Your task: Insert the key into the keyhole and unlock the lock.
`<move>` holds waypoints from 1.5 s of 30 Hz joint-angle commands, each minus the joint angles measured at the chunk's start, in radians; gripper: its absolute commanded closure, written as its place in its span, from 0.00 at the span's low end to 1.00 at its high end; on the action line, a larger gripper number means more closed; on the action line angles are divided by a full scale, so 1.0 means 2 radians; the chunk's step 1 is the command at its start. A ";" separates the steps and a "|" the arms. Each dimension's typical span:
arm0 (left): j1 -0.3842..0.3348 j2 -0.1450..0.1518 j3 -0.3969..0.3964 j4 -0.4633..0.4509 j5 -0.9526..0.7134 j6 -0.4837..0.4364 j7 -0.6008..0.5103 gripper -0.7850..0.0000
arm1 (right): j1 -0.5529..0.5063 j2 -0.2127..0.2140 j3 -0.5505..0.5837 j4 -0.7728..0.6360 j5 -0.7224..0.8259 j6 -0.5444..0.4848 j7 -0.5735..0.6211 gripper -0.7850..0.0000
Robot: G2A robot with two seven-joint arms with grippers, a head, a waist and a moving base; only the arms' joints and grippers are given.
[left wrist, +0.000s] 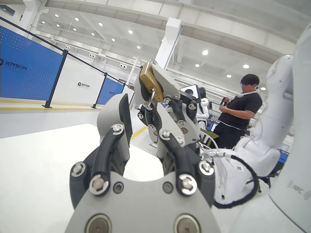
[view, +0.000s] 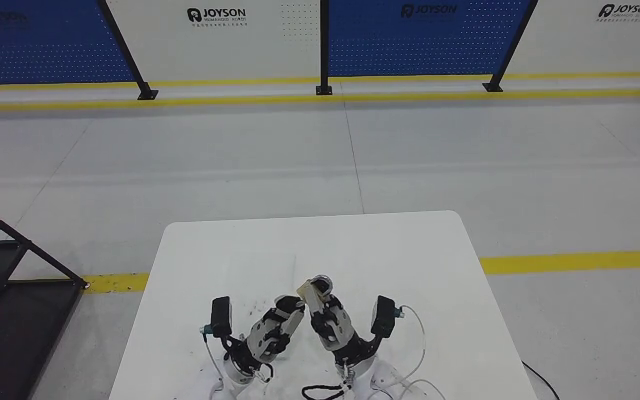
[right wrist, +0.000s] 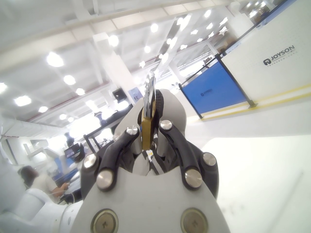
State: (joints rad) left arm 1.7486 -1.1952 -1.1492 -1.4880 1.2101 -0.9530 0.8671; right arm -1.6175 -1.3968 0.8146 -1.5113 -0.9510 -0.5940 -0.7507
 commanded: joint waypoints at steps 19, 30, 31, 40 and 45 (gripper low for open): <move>0.000 0.007 0.013 -0.005 0.029 0.035 0.035 1.00 | -0.001 -0.002 -0.002 0.002 -0.001 0.010 0.007 1.00; 0.000 0.013 0.016 -0.004 0.090 0.095 0.095 1.00 | -0.003 -0.003 -0.004 0.001 0.002 0.016 0.007 1.00; 0.000 0.013 0.019 -0.002 0.097 0.102 0.102 1.00 | -0.004 -0.003 -0.004 0.000 0.003 0.016 0.008 1.00; -0.007 0.013 0.030 0.017 0.146 0.171 0.151 1.00 | -0.005 -0.003 -0.003 -0.001 0.004 0.020 0.011 1.00; -0.009 0.012 0.035 0.022 0.160 0.210 0.163 1.00 | -0.006 -0.003 -0.002 -0.001 0.001 0.024 0.014 1.00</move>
State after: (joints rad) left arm 1.7324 -1.1712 -1.0828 -1.4459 1.5280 -0.5416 1.1894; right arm -1.6290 -1.4029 0.8100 -1.5140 -0.9471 -0.5487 -0.7239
